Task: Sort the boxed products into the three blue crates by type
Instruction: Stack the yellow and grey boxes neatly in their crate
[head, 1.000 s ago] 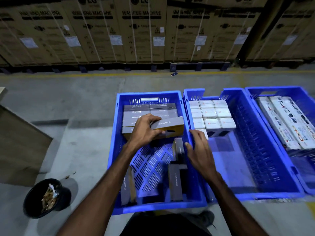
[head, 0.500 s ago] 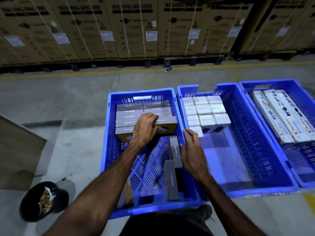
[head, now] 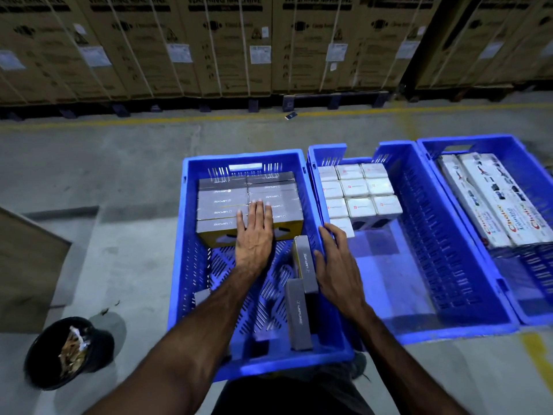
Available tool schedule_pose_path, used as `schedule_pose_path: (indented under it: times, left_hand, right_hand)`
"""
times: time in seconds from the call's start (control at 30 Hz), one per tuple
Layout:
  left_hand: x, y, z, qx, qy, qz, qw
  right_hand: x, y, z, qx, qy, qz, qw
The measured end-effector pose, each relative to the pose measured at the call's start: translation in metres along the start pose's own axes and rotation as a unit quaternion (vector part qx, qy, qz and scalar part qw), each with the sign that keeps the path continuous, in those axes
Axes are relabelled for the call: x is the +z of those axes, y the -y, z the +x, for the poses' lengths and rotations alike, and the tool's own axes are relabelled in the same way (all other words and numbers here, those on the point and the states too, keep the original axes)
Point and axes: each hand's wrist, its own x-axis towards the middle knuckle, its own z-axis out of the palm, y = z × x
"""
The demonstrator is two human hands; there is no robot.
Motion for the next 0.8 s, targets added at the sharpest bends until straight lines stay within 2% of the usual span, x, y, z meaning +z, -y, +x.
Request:
schedule_pose_path:
  times: [0.1,0.33,0.4,0.43,0.5,0.53,0.57,0.67,0.73,0.8]
  left_hand:
    - [0.004,-0.006,0.003,-0.018,0.011,0.009,1.0]
    - [-0.027,-0.005,-0.001,-0.009,0.105,0.005,0.994]
    - [-0.033,-0.009,-0.01,-0.016,0.082,-0.054,0.995]
    - [-0.037,-0.013,-0.019,-0.028,0.046,-0.105,0.993]
    - [-0.041,-0.025,-0.046,-0.062,-0.052,-0.229,0.97]
    - [-0.043,-0.032,-0.059,-0.081,-0.082,-0.279,0.953]
    - [-0.046,-0.04,-0.07,-0.103,-0.081,-0.317,0.939]
    - [-0.048,-0.058,-0.075,-0.18,0.044,-0.404,0.896]
    - [-0.048,-0.066,-0.067,-0.205,0.124,-0.476,0.846]
    - [-0.039,-0.071,-0.06,-0.224,0.154,-0.52,0.81]
  right_hand:
    - [0.001,0.0,0.0,-0.003,-0.002,-0.003,1.0]
    - [0.0,0.0,0.002,-0.001,0.001,0.002,1.0]
    - [-0.001,0.001,0.001,-0.001,-0.001,0.004,1.0]
    - [-0.001,0.001,0.001,-0.001,-0.002,0.005,1.0]
    - [-0.002,0.002,0.001,-0.001,-0.002,0.01,1.0]
    - [-0.002,0.002,0.001,-0.001,-0.003,0.014,1.0]
    - [-0.002,0.001,0.001,-0.003,-0.003,0.017,1.0]
    - [-0.002,0.0,0.001,-0.008,-0.005,0.023,1.0]
    - [-0.002,-0.002,0.001,-0.007,-0.003,0.027,1.0]
    - [-0.002,-0.003,0.0,-0.003,0.0,0.034,0.999]
